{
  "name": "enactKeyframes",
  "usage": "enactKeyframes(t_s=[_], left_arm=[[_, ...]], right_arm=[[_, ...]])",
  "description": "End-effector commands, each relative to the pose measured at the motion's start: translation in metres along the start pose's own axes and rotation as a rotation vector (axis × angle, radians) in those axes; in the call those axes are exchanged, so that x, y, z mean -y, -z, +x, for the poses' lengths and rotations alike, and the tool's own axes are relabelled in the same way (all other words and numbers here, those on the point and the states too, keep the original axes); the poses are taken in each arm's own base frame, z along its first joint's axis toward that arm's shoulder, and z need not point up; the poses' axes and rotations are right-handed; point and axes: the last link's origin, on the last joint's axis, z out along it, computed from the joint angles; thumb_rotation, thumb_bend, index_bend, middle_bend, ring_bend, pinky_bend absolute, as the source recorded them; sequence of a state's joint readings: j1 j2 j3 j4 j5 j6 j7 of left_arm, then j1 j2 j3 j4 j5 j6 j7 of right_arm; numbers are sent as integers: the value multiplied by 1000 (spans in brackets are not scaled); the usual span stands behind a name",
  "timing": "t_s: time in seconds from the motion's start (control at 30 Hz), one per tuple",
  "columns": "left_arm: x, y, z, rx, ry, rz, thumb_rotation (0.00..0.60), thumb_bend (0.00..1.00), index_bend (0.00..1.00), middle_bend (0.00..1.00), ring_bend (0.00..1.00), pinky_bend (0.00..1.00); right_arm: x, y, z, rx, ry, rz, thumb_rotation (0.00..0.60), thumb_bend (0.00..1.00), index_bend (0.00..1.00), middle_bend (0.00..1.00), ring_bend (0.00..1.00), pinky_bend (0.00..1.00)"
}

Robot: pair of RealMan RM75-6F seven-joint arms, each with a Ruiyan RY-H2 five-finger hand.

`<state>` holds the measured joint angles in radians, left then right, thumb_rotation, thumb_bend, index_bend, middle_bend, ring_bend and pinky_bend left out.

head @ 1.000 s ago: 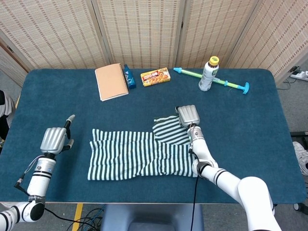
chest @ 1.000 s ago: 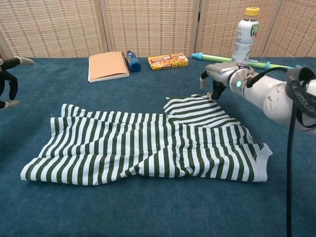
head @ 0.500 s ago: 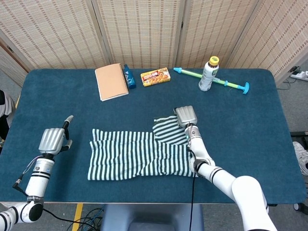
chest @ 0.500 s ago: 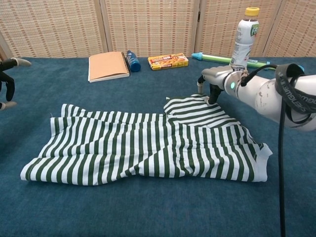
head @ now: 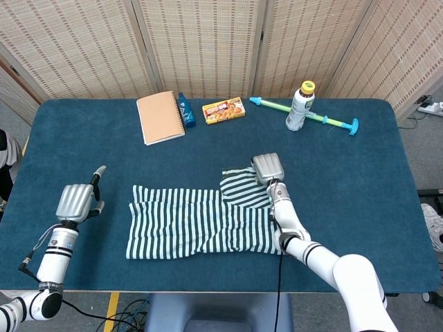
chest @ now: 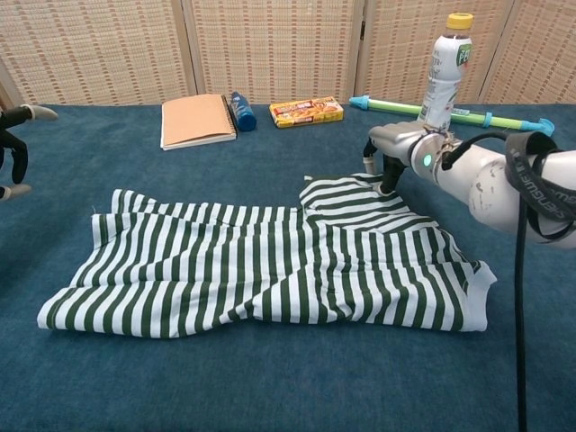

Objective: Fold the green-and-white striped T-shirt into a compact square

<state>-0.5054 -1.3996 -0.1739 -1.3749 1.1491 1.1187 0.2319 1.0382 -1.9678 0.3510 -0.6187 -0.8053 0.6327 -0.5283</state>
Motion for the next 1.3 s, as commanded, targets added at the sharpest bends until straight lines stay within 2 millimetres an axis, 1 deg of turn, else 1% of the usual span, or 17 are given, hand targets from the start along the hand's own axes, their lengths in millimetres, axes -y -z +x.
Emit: enactKeyframes(t_s=[0.03,0.23,0.37,0.43,0.63,0.87,1.3], left_arm=[[0,0,0,1,1,0,600,364,0,608,663,937],[2,1,0,-2,1,3,600,364,0,607,663,936],[2,2,1,-4,3,3,600,364,0,607,663,936],[1,2,1,-5,3,2,600,364,0,607,663,936],[-1,3,3,-10,4,-6,600,364,0,608,663,937],[-3,5,4,-6,1,-15,600,364,0,608,663,937],[-6,5,5,0,-6,-24,600,364,0,607,663,936]], right_arm=[[-1,1,-1,-2,-5,3,600,395,522,979,1000,1000],[-5,6,1,-28,-33,19,600,544,565,981,1000,1000],[-10,13,5,-61,-56,38,600,578,580,984,1000,1000],[-12,18,7,-75,-60,50,600,586,583,984,1000,1000],[-22,44,7,-128,-53,110,600,606,585,984,1000,1000],[-30,78,-7,-147,-4,190,600,606,585,985,1000,1000],[-42,122,-21,-178,60,300,600,607,585,986,1000,1000]])
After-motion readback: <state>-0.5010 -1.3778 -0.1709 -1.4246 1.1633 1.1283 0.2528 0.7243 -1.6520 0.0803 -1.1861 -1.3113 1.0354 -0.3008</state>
